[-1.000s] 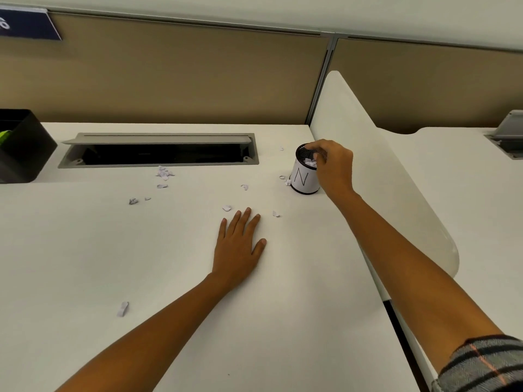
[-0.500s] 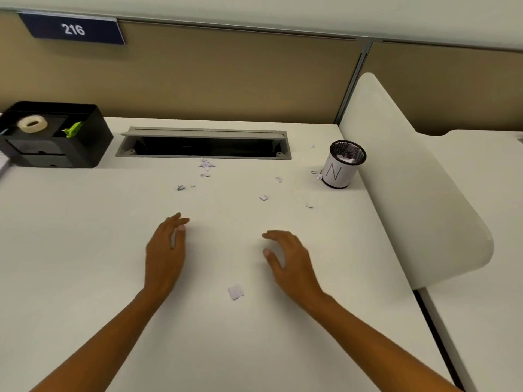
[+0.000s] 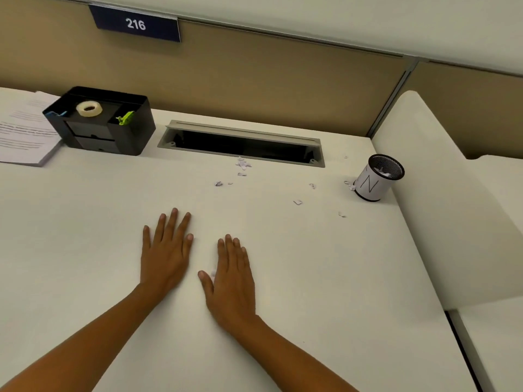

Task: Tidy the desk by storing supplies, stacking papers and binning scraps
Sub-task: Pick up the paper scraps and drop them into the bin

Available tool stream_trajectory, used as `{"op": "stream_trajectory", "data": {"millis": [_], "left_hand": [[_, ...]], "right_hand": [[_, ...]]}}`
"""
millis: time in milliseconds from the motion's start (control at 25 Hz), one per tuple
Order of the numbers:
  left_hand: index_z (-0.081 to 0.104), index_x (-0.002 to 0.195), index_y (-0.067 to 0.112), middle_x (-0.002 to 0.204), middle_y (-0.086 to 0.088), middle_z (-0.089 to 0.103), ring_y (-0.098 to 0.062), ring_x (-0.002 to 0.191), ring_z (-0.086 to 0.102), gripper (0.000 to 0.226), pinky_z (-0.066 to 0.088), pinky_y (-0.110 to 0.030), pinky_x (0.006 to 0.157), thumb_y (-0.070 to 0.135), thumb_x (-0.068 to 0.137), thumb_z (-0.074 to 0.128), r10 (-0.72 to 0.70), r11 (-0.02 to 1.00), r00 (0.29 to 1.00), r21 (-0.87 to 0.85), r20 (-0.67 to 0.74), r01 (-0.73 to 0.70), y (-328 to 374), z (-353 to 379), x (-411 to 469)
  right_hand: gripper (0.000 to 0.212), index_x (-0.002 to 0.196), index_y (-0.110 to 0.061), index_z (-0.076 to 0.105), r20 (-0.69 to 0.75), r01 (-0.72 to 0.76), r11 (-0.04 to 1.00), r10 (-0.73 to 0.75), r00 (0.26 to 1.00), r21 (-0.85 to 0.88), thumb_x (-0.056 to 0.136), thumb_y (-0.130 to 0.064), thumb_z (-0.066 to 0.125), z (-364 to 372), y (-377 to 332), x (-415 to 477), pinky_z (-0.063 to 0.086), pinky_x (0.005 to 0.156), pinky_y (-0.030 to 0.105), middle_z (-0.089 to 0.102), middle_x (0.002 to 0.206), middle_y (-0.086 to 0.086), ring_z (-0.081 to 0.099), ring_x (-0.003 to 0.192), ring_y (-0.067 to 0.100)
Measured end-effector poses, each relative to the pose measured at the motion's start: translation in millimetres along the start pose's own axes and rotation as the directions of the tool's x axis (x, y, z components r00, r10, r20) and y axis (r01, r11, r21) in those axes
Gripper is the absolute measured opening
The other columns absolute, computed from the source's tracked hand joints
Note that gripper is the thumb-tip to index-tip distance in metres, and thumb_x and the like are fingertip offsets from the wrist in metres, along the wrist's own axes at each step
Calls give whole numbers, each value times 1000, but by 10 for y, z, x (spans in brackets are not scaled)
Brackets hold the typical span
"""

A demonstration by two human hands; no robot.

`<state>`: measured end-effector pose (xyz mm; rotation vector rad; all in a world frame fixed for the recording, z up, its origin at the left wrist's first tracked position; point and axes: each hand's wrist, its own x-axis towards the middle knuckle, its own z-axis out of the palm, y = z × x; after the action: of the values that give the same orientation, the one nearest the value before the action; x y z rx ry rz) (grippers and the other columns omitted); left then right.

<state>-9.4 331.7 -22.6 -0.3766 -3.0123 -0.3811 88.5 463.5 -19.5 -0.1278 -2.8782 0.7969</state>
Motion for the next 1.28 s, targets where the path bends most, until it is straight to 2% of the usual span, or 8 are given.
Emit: {"op": "stream_trajectory", "data": {"millis": [320,680,800,920,1000,1080,1200,1280], "left_hand": [[13,149,31,158,3,11,-19,146,8,57,5,-47,118,47,95,8,-7,1000,1000,-3,-18,7,-16,38,1],[12,149,31,158,4,9,-18,146,6,55,6,-46,118,45,96,8,-14,1000,999,10,-43,14,-7,50,-3],[11,149,32,158,5,8,-16,146,4,55,6,-46,118,45,95,8,-17,1000,999,-1,-47,17,-8,40,1],[12,149,32,158,4,9,-17,146,5,55,7,-46,118,45,96,8,-16,1000,999,7,-44,16,-6,41,7],[13,149,32,158,4,10,-17,146,6,55,8,-46,118,45,96,8,-17,1000,999,12,-40,17,-12,42,4],[13,149,32,158,4,11,-18,146,7,55,7,-46,118,45,96,9,-17,1000,999,14,-37,17,-15,38,3],[14,149,32,158,3,12,-18,146,8,54,7,-46,118,44,96,10,-12,1000,999,15,-32,12,-7,38,3],[13,149,32,158,4,11,-18,146,7,54,7,-46,118,44,96,10,-13,1000,1000,19,-27,14,-7,39,11]], "right_hand": [[58,146,-5,19,-132,-109,980,87,987,-169,98,-36,31,68,242,856,3,118,32,18,155,12,11,145,24],[61,150,-19,8,-81,-96,973,80,994,-208,98,-45,29,136,216,1794,2,118,36,3,158,8,3,145,25],[52,149,-18,14,6,28,971,-27,1000,-235,101,-32,27,215,147,1960,3,117,33,10,157,6,8,145,24],[52,144,-10,31,8,128,978,-129,992,-166,94,-4,43,182,142,1818,16,115,31,30,151,10,24,141,27],[60,133,-2,47,-85,170,971,-186,979,-170,76,11,59,127,159,1594,37,106,37,51,135,17,47,126,32],[62,123,2,56,-133,214,945,-252,959,-245,64,13,71,66,214,1337,50,94,41,62,119,18,60,110,33],[71,120,2,59,-83,211,933,-244,966,-291,53,12,81,-66,297,939,56,84,39,64,118,17,62,108,34],[76,113,1,65,-41,165,932,-188,981,-324,41,10,87,-148,311,711,58,69,31,67,113,15,65,103,31]]}}
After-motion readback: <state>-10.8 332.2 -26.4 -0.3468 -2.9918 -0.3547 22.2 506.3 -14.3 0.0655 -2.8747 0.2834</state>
